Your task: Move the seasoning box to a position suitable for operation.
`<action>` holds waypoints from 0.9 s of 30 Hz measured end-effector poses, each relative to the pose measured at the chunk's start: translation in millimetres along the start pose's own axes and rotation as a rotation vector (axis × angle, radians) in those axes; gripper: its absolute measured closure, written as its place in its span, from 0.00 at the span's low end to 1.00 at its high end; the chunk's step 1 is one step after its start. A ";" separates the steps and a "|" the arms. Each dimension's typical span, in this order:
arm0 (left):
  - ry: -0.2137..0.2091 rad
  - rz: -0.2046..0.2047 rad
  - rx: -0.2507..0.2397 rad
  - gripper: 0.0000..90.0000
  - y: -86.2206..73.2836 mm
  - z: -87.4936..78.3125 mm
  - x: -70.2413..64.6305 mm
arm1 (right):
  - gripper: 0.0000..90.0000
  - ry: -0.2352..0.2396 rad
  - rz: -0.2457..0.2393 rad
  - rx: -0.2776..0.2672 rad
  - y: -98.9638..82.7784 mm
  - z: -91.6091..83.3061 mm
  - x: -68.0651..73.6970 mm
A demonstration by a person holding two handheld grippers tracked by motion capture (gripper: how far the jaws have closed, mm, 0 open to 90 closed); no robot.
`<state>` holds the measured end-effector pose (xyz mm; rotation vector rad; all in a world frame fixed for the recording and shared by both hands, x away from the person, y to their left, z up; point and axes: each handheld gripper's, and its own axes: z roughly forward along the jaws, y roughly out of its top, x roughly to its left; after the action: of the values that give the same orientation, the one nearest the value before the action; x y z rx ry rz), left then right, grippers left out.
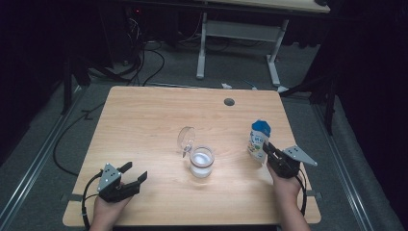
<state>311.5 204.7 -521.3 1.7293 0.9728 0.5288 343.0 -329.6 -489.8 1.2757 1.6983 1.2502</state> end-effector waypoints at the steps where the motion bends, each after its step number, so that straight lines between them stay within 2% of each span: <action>1: 0.000 -0.001 0.000 0.32 0.0 -0.2 0.2 | 0.87 0.000 0.000 0.000 0.0 0.0 0.0; 8: -0.001 0.000 0.002 0.32 -0.1 0.0 0.6 | 0.86 0.004 0.004 0.005 0.1 2.2 1.4; 14: -0.002 -0.007 0.001 0.32 -0.5 0.0 1.5 | 0.80 0.006 0.010 0.008 1.7 4.9 2.6; 16: -0.002 -0.009 0.001 0.32 -0.6 -0.1 2.0 | 0.72 0.002 0.014 0.011 2.8 6.7 4.3; 18: -0.002 -0.010 0.002 0.32 -0.6 -0.3 2.4 | 0.68 -0.001 0.018 0.013 2.9 7.2 5.0; 19: -0.001 -0.009 0.002 0.32 -0.5 -0.5 2.5 | 0.62 -0.019 0.006 0.014 3.3 7.4 6.7; 21: -0.001 -0.008 0.002 0.32 -0.5 -0.5 2.4 | 0.59 -0.027 0.006 0.012 3.3 7.0 7.5; 23: -0.001 -0.004 0.004 0.32 -0.7 0.1 1.9 | 0.52 -0.040 0.007 0.011 2.9 5.9 7.6; 27: 0.001 0.005 0.002 0.34 -0.2 -0.4 1.1 | 0.48 -0.061 0.004 0.010 0.7 2.9 8.4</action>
<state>311.8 205.8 -521.4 1.7341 0.9706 0.5325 343.3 -320.7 -489.7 1.3115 1.6615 1.1941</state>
